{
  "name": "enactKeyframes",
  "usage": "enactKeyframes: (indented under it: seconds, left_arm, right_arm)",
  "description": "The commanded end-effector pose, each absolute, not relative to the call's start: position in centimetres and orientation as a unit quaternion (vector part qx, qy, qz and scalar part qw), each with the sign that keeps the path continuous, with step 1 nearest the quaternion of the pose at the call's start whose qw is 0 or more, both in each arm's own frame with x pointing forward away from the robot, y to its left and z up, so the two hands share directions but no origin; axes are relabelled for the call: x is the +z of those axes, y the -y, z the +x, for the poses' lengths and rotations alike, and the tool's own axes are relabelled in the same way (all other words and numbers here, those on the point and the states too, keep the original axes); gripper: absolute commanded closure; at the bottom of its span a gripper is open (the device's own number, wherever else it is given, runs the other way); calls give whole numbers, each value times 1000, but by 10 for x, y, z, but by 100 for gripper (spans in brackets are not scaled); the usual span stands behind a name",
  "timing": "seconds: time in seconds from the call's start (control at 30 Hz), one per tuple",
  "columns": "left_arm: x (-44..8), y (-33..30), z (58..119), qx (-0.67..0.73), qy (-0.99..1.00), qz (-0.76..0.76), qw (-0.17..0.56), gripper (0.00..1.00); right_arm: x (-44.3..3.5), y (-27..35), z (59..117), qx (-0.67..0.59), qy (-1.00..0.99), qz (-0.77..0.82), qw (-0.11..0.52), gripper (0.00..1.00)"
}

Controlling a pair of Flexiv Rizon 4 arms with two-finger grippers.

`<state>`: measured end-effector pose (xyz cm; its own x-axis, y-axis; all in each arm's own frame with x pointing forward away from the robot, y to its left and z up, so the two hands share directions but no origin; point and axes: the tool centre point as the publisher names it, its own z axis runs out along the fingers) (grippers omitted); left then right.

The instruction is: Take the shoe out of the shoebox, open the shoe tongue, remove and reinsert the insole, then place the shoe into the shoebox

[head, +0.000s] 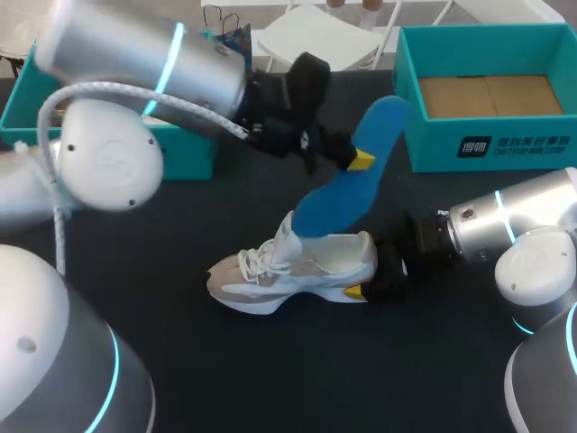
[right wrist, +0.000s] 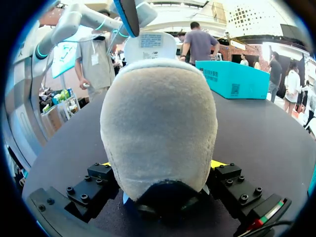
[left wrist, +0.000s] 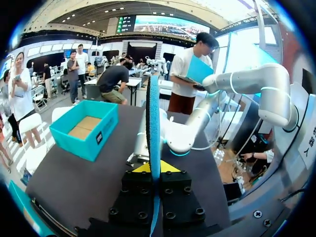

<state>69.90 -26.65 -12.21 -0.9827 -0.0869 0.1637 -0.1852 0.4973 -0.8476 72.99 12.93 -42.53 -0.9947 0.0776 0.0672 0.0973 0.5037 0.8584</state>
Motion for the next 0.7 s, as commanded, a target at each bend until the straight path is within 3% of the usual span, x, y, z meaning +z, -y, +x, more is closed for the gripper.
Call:
enactKeyframes:
  seconds: [0.03, 0.7]
  left_arm:
    - [-113, 245, 699, 509, 855, 78, 61, 100]
    - [-113, 248, 701, 477, 874, 77, 50, 100]
  right_arm:
    - [-430, -133, 730, -495, 867, -51, 10, 100]
    - [-430, -133, 730, -495, 867, -51, 10, 100]
